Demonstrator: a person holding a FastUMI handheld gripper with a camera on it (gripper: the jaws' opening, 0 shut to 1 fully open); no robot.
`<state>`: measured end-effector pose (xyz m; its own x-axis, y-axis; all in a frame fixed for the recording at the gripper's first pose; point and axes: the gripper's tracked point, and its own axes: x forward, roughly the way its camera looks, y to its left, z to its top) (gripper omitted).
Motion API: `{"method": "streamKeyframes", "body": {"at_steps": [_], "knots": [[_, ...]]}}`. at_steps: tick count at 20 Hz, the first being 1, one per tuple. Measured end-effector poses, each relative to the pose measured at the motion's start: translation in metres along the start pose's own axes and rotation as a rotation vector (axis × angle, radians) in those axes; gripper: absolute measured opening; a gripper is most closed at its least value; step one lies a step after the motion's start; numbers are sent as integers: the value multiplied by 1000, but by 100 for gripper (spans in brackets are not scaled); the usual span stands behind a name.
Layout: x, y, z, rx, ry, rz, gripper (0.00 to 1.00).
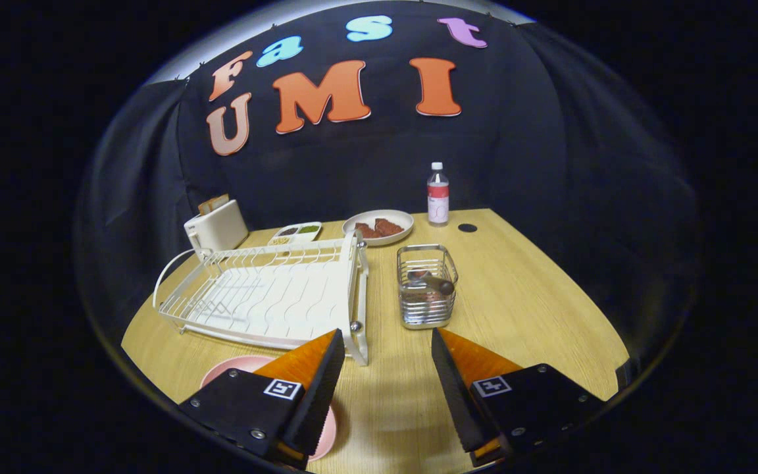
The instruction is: Take the plate from the dish rack, then take the spoon from the basket and place it into the plate.
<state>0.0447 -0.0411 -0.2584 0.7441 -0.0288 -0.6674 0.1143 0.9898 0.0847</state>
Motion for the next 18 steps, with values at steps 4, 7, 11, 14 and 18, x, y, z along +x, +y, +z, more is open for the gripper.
{"method": "streamKeyframes", "body": {"at_steps": [4,7,11,14,18], "knots": [[31,-30,13,-70,-151,-110,80],[49,-30,18,-59,-186,-103,77],[71,-34,23,-18,-205,-112,59],[76,-36,30,-17,-249,-126,36],[77,-31,37,-49,-279,-124,14]]}}
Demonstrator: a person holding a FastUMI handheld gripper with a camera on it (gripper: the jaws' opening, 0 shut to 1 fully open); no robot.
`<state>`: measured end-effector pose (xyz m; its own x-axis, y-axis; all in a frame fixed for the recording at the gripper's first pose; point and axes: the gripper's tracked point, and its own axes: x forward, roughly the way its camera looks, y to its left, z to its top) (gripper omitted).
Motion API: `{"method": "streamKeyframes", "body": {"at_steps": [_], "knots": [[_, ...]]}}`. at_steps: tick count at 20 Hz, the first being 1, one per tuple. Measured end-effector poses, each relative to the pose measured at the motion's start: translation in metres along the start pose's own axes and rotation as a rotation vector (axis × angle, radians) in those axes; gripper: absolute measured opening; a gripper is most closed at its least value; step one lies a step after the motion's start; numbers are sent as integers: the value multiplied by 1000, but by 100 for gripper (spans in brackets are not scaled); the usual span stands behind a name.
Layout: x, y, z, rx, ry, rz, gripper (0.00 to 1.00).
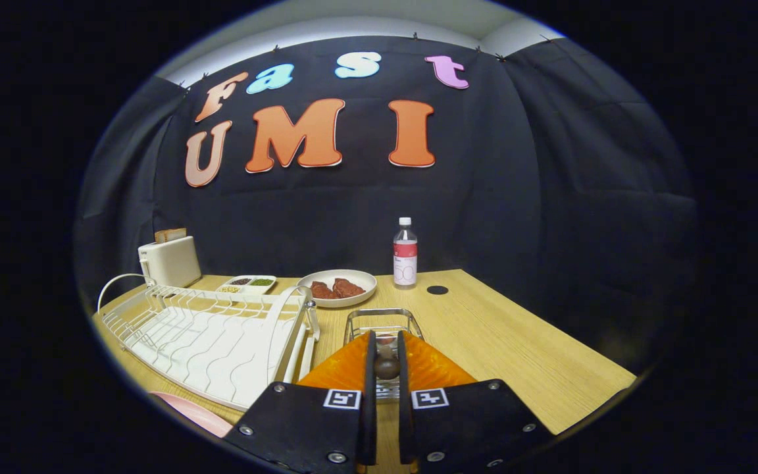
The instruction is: Take the plate from the dish rack, then take the spoon from the basket and place it into the plate.
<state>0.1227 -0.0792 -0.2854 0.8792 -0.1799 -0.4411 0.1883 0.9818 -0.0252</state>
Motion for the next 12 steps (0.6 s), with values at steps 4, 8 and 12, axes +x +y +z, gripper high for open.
{"method": "streamKeyframes", "body": {"at_steps": [4,8,12], "knots": [[-2,8,20,-54,-43,20,9],[-7,7,49,-85,-87,34,7],[-27,16,87,-116,-140,72,6]]}}
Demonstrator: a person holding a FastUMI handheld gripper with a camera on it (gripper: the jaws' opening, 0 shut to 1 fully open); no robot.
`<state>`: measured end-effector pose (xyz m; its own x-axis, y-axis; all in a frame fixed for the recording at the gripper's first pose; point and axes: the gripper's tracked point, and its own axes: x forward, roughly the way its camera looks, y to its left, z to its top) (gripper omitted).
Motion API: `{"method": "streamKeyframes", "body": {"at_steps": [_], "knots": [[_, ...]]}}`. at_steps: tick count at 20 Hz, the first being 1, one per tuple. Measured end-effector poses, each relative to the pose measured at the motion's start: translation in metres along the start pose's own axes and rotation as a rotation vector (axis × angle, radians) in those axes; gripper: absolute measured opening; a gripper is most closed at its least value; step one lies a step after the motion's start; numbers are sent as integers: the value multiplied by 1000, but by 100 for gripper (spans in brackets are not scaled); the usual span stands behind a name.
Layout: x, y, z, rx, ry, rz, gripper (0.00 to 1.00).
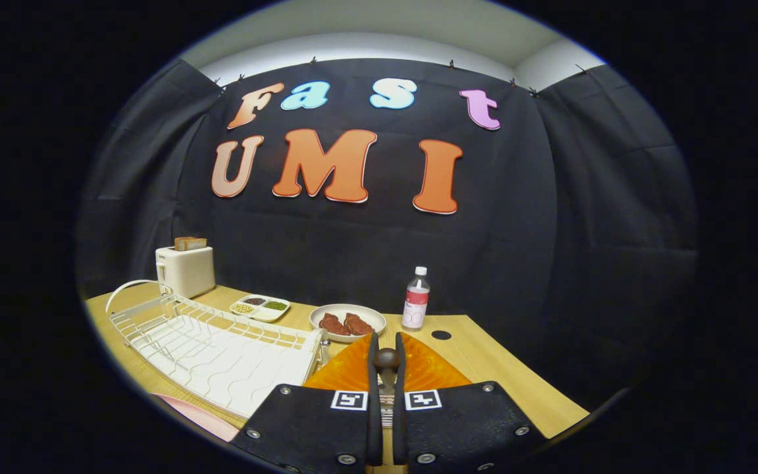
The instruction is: Take the plate from the dish rack, then take the spoon from the basket and place it into the plate.
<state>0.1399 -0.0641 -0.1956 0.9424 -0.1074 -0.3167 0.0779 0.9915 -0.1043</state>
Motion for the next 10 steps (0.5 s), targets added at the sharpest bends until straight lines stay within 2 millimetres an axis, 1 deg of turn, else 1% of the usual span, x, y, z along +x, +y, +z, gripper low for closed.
{"method": "streamKeyframes", "body": {"at_steps": [2,5,7,10], "knots": [[-14,7,23,-22,-30,32,6],[-39,29,56,-50,-67,97,6],[-58,48,68,-47,-71,160,6],[-85,78,77,-43,-64,264,6]]}}
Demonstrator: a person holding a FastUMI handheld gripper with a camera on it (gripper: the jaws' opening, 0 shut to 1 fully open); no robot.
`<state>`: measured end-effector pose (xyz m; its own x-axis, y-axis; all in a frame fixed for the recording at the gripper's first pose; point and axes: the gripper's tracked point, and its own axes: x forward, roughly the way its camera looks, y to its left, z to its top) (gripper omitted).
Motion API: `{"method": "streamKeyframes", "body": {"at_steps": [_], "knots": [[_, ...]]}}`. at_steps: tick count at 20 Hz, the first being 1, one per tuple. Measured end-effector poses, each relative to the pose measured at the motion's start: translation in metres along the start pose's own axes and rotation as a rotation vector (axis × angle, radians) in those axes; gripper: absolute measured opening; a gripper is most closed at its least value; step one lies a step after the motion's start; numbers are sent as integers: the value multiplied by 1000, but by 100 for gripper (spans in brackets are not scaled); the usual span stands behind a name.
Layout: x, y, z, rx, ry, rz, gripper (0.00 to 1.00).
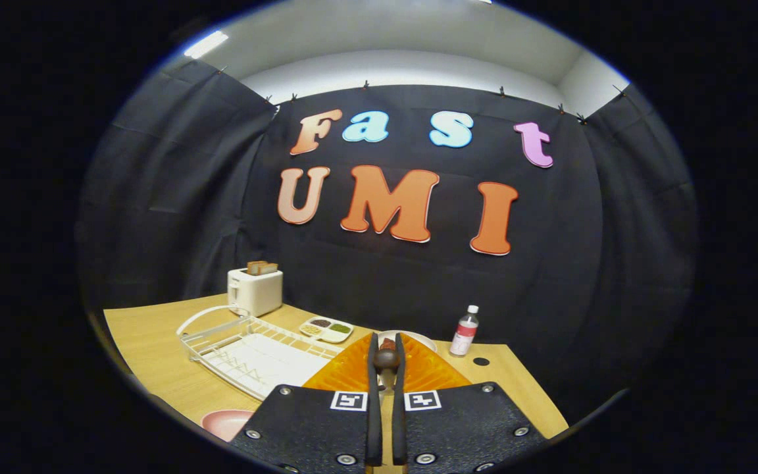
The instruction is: Take the plate from the dish rack, then take the spoon from the basket and place it into the plate.
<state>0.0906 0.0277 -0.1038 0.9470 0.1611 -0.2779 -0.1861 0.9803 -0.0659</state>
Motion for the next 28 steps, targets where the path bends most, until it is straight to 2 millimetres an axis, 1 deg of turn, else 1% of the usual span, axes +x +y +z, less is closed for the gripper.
{"method": "streamKeyframes", "body": {"at_steps": [4,7,11,14,17,18,24,26,28], "knots": [[-18,39,3,11,16,104,6],[-29,64,-5,40,40,166,6],[-40,102,-30,39,92,271,6],[-44,124,-48,16,131,328,6],[-48,148,-63,49,160,407,6],[-48,150,-69,54,171,418,6],[-46,146,-106,4,230,413,7],[-48,140,-113,-6,243,405,7],[-45,137,-113,4,231,404,8]]}}
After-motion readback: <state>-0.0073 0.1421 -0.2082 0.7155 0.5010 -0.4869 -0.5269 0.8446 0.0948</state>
